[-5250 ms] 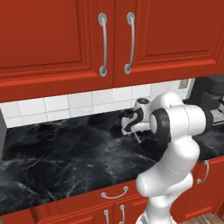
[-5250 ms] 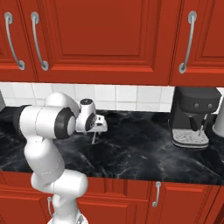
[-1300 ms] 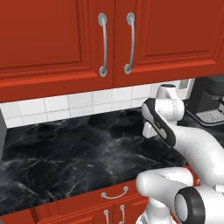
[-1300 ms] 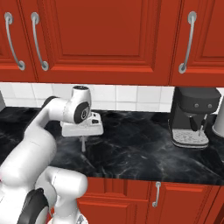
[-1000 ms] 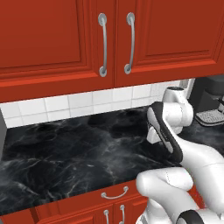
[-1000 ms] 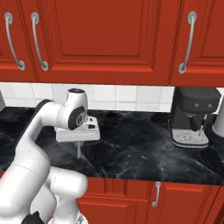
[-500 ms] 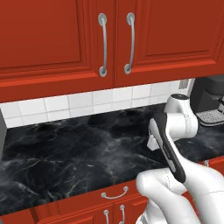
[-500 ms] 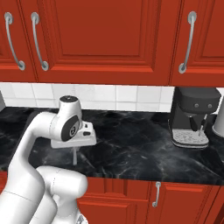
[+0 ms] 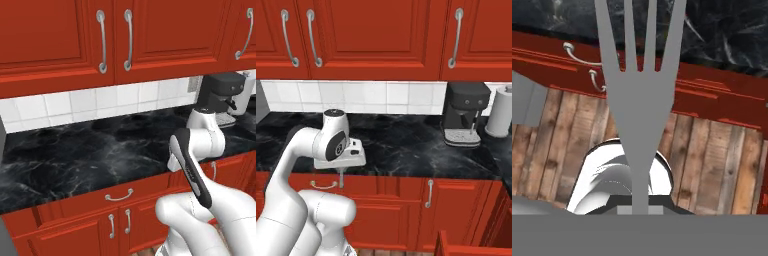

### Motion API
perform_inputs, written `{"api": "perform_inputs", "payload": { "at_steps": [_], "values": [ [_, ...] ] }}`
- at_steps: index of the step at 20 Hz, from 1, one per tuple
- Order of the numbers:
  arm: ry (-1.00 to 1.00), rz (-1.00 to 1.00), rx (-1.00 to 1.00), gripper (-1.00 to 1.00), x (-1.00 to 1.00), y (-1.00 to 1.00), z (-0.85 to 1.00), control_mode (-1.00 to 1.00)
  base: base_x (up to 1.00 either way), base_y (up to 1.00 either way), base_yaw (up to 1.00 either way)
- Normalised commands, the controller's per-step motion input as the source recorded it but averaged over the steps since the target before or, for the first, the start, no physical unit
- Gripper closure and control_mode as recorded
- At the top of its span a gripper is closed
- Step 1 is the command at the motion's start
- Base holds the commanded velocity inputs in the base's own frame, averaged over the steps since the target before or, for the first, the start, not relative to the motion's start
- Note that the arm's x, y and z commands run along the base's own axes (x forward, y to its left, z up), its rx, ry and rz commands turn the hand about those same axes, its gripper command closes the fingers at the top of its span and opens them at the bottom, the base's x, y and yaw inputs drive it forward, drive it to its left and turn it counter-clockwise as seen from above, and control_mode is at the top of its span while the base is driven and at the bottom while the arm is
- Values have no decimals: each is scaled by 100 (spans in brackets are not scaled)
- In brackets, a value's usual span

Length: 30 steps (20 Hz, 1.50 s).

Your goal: Organize the utensils by type. Pick up the wooden spoons from the counter and place them in the open cabinet. Then pick up the metallic utensils from the counter and place them in the open drawer.

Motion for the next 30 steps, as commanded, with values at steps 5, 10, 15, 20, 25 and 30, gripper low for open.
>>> {"api": "perform_inputs", "payload": {
  "at_steps": [5, 10, 15, 20, 25, 30],
  "values": [
    [0, 0, 0, 100, 0, 0, 0, 100, -95, 0, -29],
    [0, 0, 0, 100, 0, 0, 0, 100, -100, 1, -30],
    [0, 0, 0, 100, 0, 0, 0, 100, -100, 0, -23],
    [0, 0, 0, 100, 0, 0, 0, 100, -84, -11, -14],
    [0, 0, 0, 100, 0, 0, 0, 100, -9, -50, -1],
    [0, 0, 0, 100, 0, 0, 0, 100, 18, -53, 0]
  ]
}}
